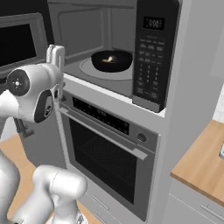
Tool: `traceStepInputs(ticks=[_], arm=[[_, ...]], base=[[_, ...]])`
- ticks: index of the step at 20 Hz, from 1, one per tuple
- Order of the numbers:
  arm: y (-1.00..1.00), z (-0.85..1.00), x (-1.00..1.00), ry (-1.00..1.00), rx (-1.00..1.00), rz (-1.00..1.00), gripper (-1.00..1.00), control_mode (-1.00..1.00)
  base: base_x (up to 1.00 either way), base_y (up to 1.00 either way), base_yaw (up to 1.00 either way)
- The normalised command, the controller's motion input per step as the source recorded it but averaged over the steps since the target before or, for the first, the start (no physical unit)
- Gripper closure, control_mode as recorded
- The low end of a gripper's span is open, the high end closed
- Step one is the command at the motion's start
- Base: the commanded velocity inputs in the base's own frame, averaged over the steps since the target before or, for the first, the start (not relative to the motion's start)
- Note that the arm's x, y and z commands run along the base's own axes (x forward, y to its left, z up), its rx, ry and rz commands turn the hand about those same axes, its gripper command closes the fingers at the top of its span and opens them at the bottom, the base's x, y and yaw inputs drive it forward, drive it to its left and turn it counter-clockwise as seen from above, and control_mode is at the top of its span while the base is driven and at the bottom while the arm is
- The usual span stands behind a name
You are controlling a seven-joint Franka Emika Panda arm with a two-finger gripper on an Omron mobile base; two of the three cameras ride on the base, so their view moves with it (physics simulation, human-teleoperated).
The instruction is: Pick the mushroom from the sink and place it in the bowl. Then pick the bowl and place it in the microwave. Then close the microwave door and press the start button.
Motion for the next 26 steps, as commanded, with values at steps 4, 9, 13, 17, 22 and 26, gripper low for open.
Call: traceStepInputs(ticks=[4, 9, 13, 17, 22, 26], arm=[[0.59, 0.03, -0.98, -0.42, -0.07, -0.04, -1.0, -1.0], [0.46, 0.13, -0.7, -0.4, -0.03, -0.1, -1.0, -1.0], [0.37, 0.21, -0.82, -0.26, 0.0, -0.16, -1.0, -1.0], [0.42, 0.28, -0.86, -0.16, 0.0, -0.19, -1.0, -1.0], [0.42, 0.05, -0.81, 0.0, 0.01, -0.2, -1.0, -1.0], [0.56, -0.11, -0.71, 0.0, 0.01, -0.2, -1.0, -1.0]], base=[[0.0, 0.0, 0.0], [0.0, 0.0, 0.0], [0.0, 0.0, 0.0], [0.0, 0.0, 0.0], [0.0, 0.0, 0.0], [0.0, 0.0, 0.0]])
